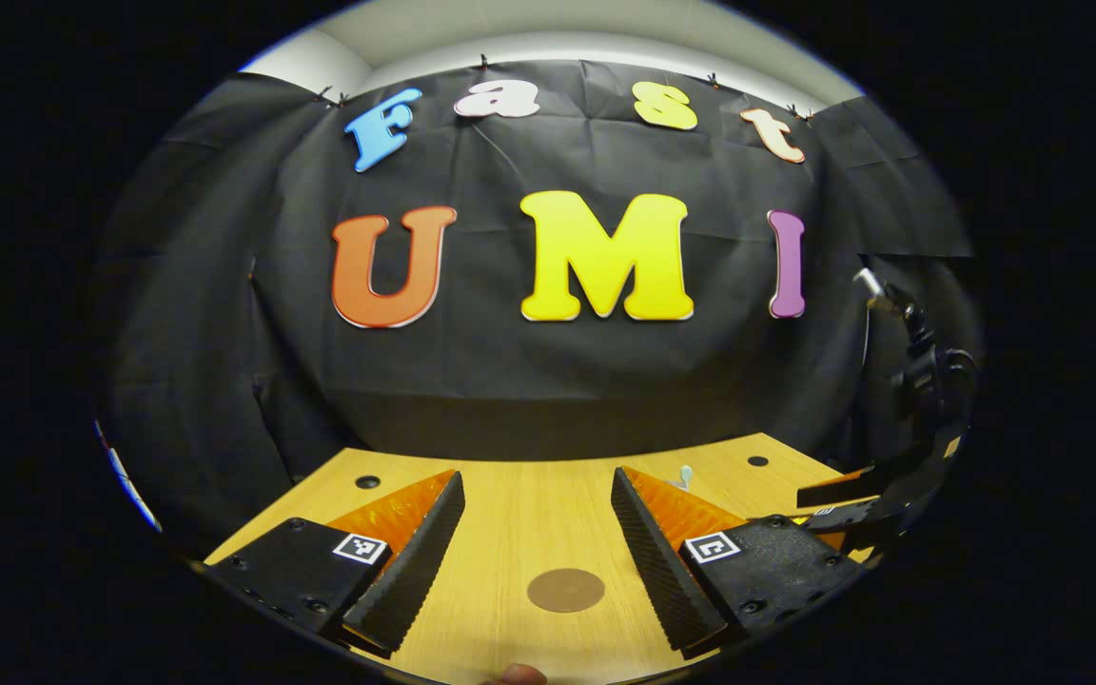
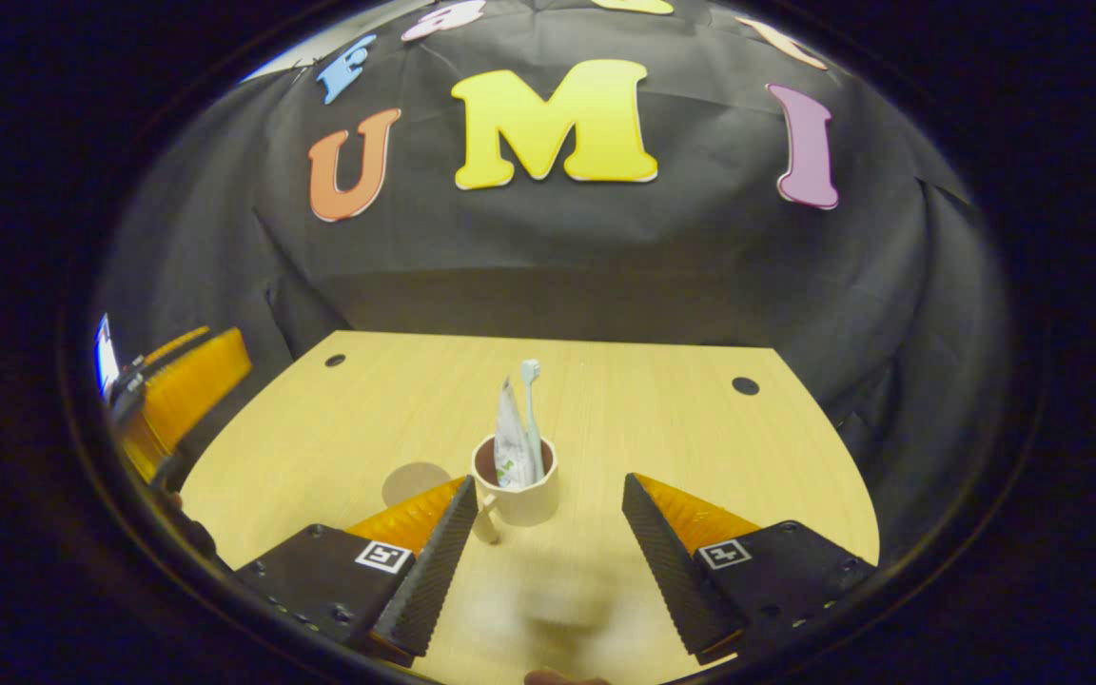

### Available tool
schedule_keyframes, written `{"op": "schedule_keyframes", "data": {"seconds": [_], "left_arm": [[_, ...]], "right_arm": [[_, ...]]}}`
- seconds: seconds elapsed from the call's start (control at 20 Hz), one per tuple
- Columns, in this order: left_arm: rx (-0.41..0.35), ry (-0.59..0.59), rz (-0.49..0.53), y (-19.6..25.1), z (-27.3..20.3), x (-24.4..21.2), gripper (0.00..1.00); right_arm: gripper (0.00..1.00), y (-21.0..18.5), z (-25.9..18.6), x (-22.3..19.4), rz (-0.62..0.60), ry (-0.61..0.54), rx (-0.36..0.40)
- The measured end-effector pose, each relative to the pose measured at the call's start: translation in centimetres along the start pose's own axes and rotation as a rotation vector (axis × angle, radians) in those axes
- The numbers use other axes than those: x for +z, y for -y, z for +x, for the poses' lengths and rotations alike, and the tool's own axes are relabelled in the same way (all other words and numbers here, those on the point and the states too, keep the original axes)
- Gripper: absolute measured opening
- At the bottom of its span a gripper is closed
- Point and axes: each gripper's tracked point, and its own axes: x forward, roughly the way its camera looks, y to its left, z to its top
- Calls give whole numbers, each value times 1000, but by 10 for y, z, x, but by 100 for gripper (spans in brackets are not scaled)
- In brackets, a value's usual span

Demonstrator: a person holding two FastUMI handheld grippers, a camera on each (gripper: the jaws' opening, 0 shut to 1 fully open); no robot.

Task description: Put the toothbrush and toothpaste on the desktop into the cup, then pick up the cup and place it on the coaster on the desktop.

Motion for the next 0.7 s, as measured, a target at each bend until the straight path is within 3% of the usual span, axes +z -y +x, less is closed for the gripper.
{"op": "schedule_keyframes", "data": {"seconds": [0.1,0.15,0.25,0.3,0.35,0.7], "left_arm": [[21,32,16,-13,-11,13,98],[27,46,21,-17,-16,18,98],[55,79,40,-34,-27,29,98],[71,102,49,-44,-32,36,98],[80,120,56,-51,-34,40,97],[142,217,78,-92,-67,81,97]], "right_arm": [[89,-11,12,-7,18,-58,-4],[94,-17,17,-8,27,-79,-5],[89,-23,29,-16,40,-143,-32],[93,-25,35,-18,43,-168,-51],[89,-28,40,-20,44,-185,-59],[93,-46,70,-32,58,-300,-110]]}}
